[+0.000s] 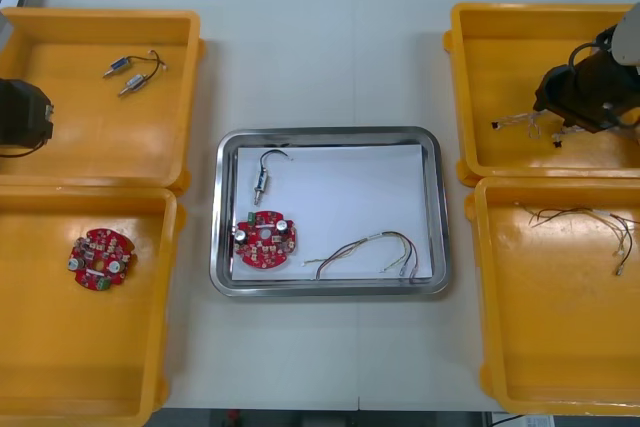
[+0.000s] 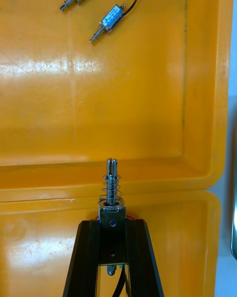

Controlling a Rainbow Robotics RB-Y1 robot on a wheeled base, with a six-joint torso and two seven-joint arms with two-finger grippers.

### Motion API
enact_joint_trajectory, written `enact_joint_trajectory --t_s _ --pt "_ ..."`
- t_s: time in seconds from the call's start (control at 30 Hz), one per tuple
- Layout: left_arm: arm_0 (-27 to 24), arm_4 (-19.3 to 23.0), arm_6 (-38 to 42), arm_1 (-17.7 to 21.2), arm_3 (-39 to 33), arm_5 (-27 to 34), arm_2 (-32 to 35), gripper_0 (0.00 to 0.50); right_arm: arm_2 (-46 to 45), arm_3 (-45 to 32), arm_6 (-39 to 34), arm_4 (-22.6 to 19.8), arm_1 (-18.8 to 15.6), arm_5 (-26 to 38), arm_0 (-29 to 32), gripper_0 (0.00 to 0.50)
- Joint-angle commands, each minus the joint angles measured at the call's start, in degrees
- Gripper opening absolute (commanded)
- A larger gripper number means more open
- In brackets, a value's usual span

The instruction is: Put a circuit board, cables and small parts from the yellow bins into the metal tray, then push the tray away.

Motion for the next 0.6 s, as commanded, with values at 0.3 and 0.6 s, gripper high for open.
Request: enact_joint_trajectory --t_s 0.3,0.6 --pt "0.88 -2.33 -5.58 2.58 -1.75 0.37 -0.61 0.000 3.37 -0.83 -10.87 3.35 0.96 4.32 -5.27 0.500" --pt "1.41 -2.68 -5.76 2.58 -1.93 0.37 -0.61 0.000 2.66 10.07 -9.37 4.76 0.35 5.19 -14.32 0.500"
